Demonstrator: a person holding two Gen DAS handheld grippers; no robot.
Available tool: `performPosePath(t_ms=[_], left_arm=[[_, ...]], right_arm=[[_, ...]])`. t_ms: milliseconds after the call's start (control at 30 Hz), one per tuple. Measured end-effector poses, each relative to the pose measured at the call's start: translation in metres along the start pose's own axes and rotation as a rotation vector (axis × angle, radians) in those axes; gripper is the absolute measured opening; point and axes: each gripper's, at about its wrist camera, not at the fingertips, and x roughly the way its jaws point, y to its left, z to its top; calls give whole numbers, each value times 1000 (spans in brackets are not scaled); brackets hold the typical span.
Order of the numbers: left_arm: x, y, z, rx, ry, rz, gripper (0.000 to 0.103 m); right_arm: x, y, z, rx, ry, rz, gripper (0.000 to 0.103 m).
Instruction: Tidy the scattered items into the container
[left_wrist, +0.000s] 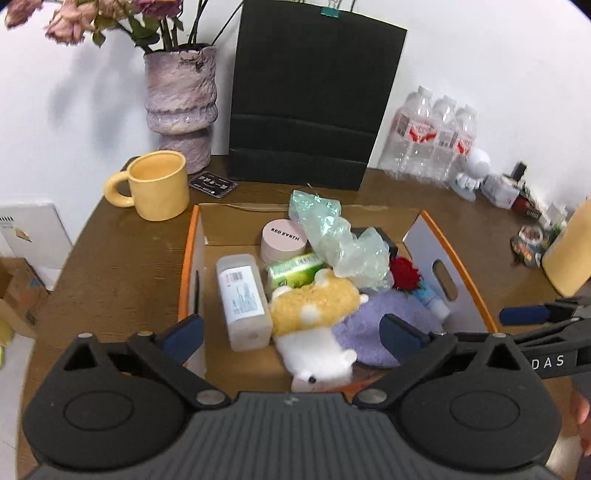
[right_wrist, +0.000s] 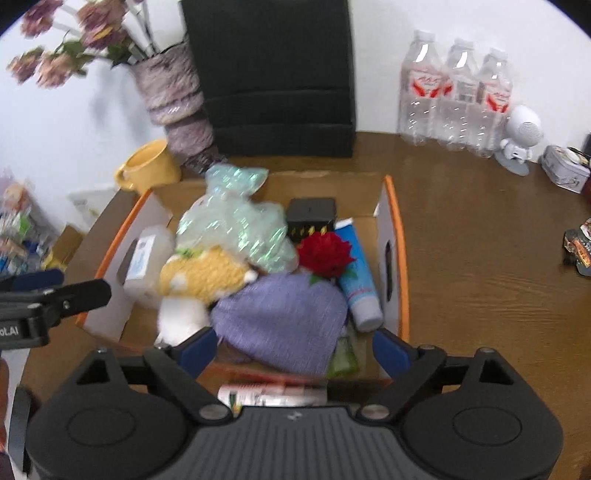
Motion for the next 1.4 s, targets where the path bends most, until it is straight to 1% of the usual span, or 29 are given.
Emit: performPosePath(t_ms=[33, 100, 167, 300, 400, 500, 567, 633, 767, 833, 867, 933, 1067, 1167, 1267, 1333, 1400], left_arm=[[-4, -2, 0, 2, 6, 15, 103], [-12, -4, -2, 6, 12, 21, 103], [-18, -9, -6, 19, 11, 11, 103], [-26, -19, -21, 58, -17, 14, 103], [-32, -24, -33, 59, -41, 15, 103], [-35, -24, -48, 50, -58, 1, 103], [-38, -22, -61, 45, -75, 0, 103], [-41, -21, -78, 38, -100, 8, 103], [-40, -13, -123, 15, -148, 12, 103], [-36, -9, -150, 3, -166, 14, 103], [-33, -6, -163, -2, -179, 14, 103], [-29, -3, -186, 3, -179, 11, 103], [-15, -3, -214, 14, -133, -4, 103], [-5, -3, -222, 28, -140, 28, 103], [-2, -9, -226, 45, -147, 123, 103], [-2, -11, -229, 44, -168, 135, 103], [-1, -11, -230, 43, -171, 140, 103]], right_arm=[[-3, 2, -1, -11, 7, -3, 91], [-9, 4, -3, -20, 6, -17, 91], [-17, 8, -6, -28, -6, -33, 91], [-32, 20, -20, -70, -50, -36, 92], [-42, 29, -33, -100, -87, -49, 91], [-51, 37, -49, -130, -143, -104, 92], [-56, 40, -63, -145, -179, -121, 92], [-59, 41, -81, -143, -227, -114, 92], [-55, 43, -126, -124, -330, -97, 94], [-45, 45, -150, -115, -364, -114, 94], [-38, 46, -162, -117, -363, -123, 94], [-25, 49, -184, -128, -336, -130, 94], [-10, 45, -210, -74, -332, -102, 94], [1, 42, -216, -43, -328, -127, 94], [7, 42, -221, -34, -332, -127, 94], [11, 42, -223, -25, -331, -114, 95], [16, 41, -225, -14, -328, -104, 95]])
